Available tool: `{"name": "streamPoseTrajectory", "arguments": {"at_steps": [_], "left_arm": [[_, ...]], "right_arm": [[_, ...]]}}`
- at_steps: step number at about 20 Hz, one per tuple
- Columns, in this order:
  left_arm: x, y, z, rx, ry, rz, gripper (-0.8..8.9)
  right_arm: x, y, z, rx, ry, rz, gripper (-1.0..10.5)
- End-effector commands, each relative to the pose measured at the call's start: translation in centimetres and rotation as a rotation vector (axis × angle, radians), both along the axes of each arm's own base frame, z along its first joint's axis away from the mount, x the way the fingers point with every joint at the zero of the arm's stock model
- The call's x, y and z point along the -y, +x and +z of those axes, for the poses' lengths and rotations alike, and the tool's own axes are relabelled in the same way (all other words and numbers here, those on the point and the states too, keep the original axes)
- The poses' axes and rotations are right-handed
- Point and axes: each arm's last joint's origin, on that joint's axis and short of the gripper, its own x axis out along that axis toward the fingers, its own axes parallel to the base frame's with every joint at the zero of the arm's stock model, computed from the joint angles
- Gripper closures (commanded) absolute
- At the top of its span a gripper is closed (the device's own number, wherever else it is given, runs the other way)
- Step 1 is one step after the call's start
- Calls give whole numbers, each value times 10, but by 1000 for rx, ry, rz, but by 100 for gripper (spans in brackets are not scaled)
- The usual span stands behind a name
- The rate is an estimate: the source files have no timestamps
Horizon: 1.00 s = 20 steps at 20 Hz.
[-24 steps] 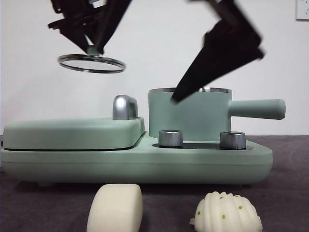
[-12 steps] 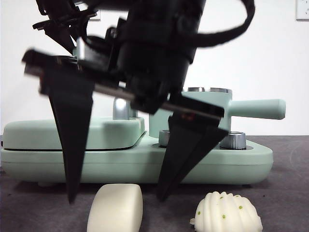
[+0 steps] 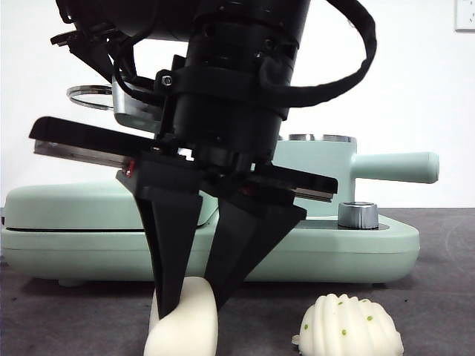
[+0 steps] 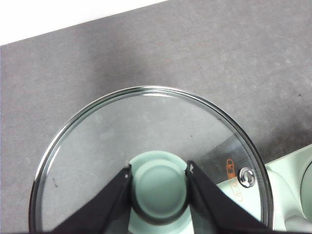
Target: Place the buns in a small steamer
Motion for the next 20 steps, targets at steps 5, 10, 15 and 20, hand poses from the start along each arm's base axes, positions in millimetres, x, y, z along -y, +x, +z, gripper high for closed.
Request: {"name": "streamPoseTrajectory", "arguments": {"at_steps": [5, 10, 15, 20], "left_arm": [[-1, 2, 11, 63, -7, -2, 795], [-4, 3, 11, 65, -8, 5, 795], [-4, 3, 11, 65, -8, 5, 795], [-4, 4, 10, 64, -8, 5, 795]], "right_arm": [[-8, 25, 61, -39, 32, 111, 859], [15, 72, 143, 63, 70, 128, 859], [47, 139, 178, 178, 50, 3, 859], [60, 196, 157, 190, 35, -77, 859]]}}
